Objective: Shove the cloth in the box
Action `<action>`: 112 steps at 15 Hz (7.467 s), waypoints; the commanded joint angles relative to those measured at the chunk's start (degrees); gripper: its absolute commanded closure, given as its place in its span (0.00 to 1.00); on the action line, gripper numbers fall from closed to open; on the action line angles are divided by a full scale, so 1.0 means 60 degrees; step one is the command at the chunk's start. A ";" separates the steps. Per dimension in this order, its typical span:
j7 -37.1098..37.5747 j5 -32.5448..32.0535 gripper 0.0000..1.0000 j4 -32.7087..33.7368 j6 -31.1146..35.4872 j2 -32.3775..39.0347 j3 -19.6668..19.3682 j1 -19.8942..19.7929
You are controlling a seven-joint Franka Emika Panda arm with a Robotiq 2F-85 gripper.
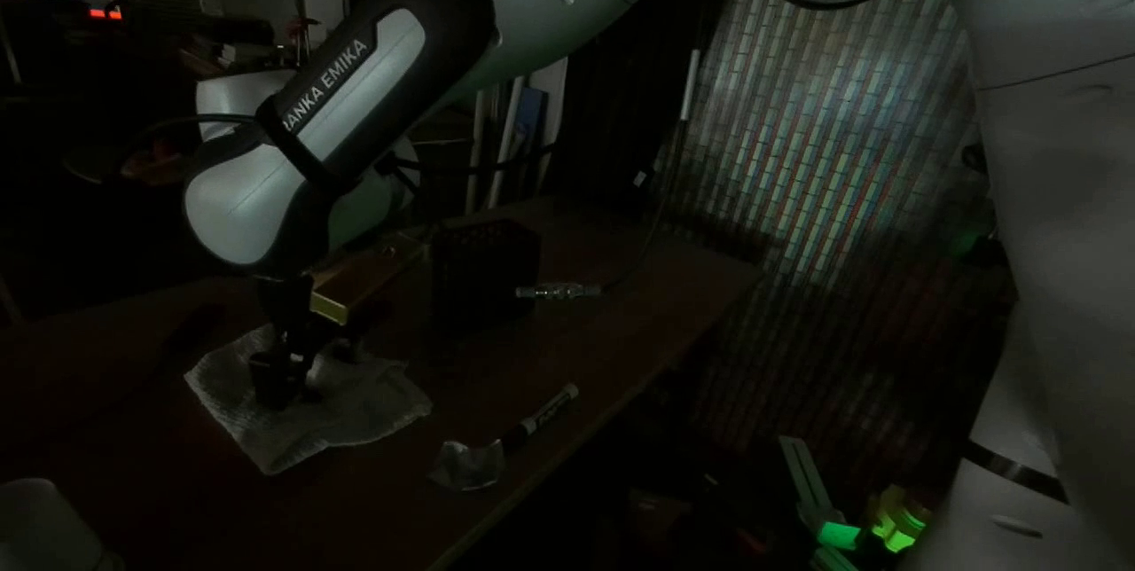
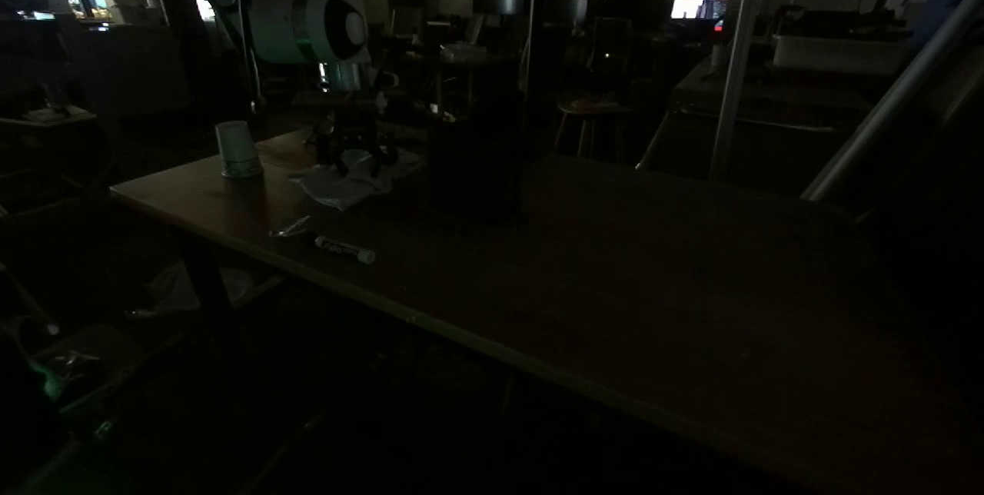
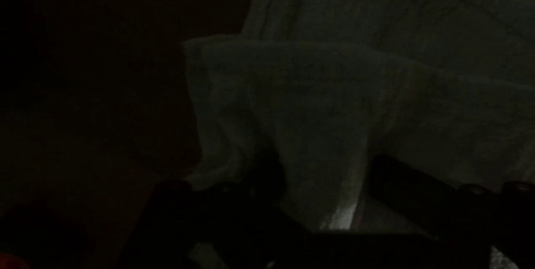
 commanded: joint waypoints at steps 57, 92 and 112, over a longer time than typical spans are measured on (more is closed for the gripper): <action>-0.0128 0.0009 0.96 0.0628 -0.3082 -0.2301 -0.1748 -0.1855; 0.1870 0.1842 0.96 0.0638 -0.3962 -0.1458 -0.1713 -0.1839; -0.1839 -0.0451 0.96 0.1733 -0.2517 -0.1075 -0.1547 -0.1638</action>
